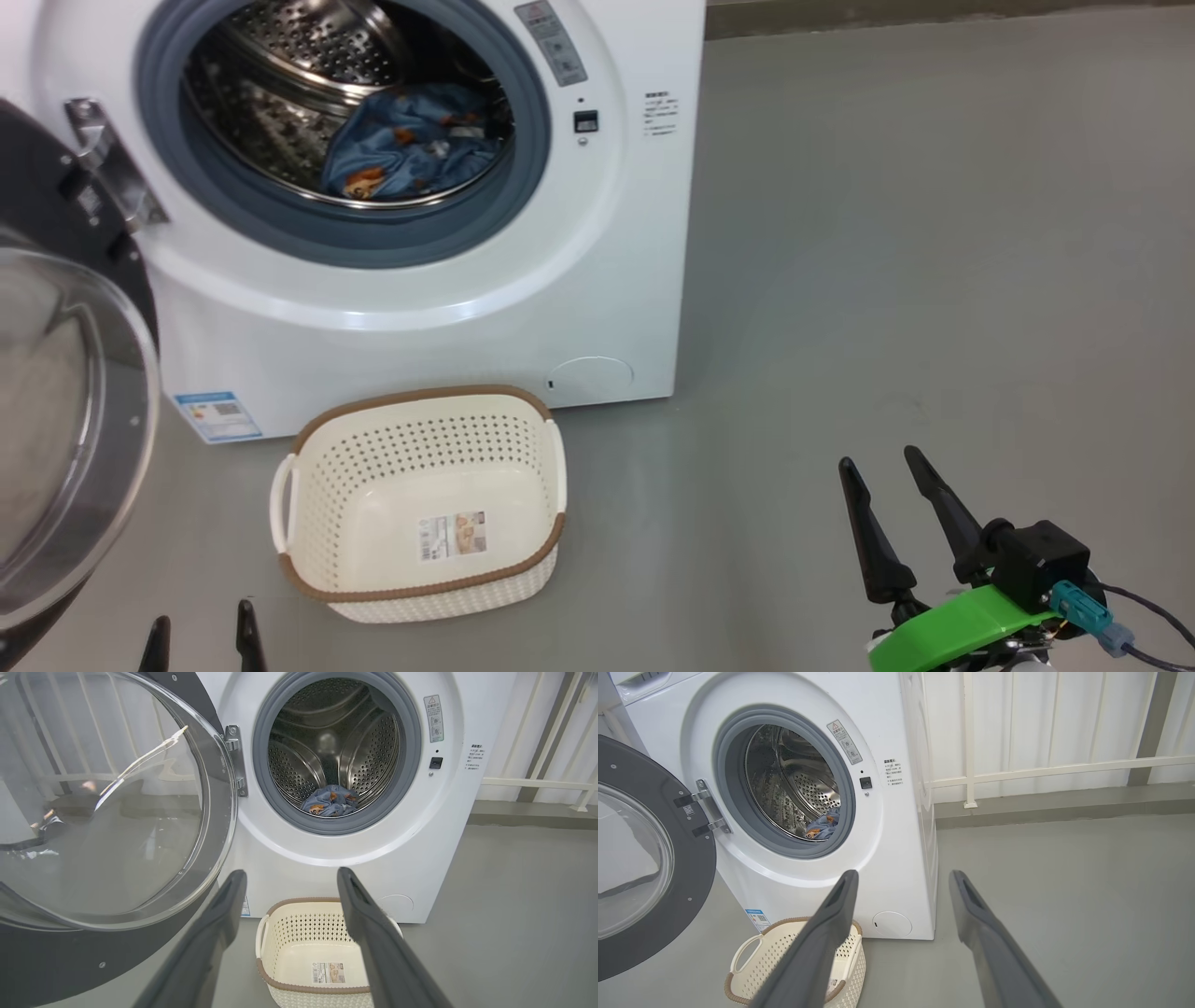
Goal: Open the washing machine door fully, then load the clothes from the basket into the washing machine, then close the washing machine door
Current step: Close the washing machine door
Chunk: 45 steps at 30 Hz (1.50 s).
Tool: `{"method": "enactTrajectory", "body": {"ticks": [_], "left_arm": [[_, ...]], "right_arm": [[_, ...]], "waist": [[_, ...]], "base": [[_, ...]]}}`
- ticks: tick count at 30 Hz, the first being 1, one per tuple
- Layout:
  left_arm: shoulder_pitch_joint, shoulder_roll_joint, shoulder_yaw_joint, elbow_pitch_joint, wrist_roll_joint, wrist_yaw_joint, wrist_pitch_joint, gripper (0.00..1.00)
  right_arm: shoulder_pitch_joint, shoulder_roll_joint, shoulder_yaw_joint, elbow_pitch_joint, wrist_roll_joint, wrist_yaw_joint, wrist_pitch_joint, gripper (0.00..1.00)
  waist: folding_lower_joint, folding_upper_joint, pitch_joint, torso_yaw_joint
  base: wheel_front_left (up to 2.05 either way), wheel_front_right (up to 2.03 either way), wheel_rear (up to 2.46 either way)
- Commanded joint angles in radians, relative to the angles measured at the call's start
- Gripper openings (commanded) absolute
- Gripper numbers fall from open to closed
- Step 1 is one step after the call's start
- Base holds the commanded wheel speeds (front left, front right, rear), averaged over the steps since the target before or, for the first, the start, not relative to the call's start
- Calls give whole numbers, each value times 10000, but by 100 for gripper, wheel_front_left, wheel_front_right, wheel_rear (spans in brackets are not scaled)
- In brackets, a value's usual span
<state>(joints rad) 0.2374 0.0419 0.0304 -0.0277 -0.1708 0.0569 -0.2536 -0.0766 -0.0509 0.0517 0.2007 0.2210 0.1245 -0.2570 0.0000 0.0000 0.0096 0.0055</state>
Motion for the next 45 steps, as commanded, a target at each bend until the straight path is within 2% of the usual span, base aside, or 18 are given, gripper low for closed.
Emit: {"method": "enactTrajectory", "body": {"ticks": [1,13,20,30,36,45], "left_arm": [[-447,83,380,-174,-58,-61,-82,100],[-330,83,584,-39,-213,-74,-82,100],[-251,83,641,19,-314,212,-82,100],[-19,83,497,-31,-460,407,-82,100],[54,83,558,-7,-532,396,-82,100],[284,83,893,-269,-920,620,-82,100]], "right_arm": [[43,7,233,-268,17,62,-48,100],[127,7,302,-251,77,62,-48,100],[172,7,280,-245,74,62,-48,100],[218,7,317,-223,-15,62,-48,100],[245,7,398,-207,-36,62,-48,100],[-243,7,913,23,-143,62,-48,100]], "waist": [[0,0,-22,252],[0,0,-147,1822],[0,0,-159,3056],[0,0,-254,4302],[0,0,-355,4887],[0,0,-219,5057]], "base": [[0,0,0],[0,0,0],[0,0,0],[0,0,0],[0,0,0],[0,0,0]]}}
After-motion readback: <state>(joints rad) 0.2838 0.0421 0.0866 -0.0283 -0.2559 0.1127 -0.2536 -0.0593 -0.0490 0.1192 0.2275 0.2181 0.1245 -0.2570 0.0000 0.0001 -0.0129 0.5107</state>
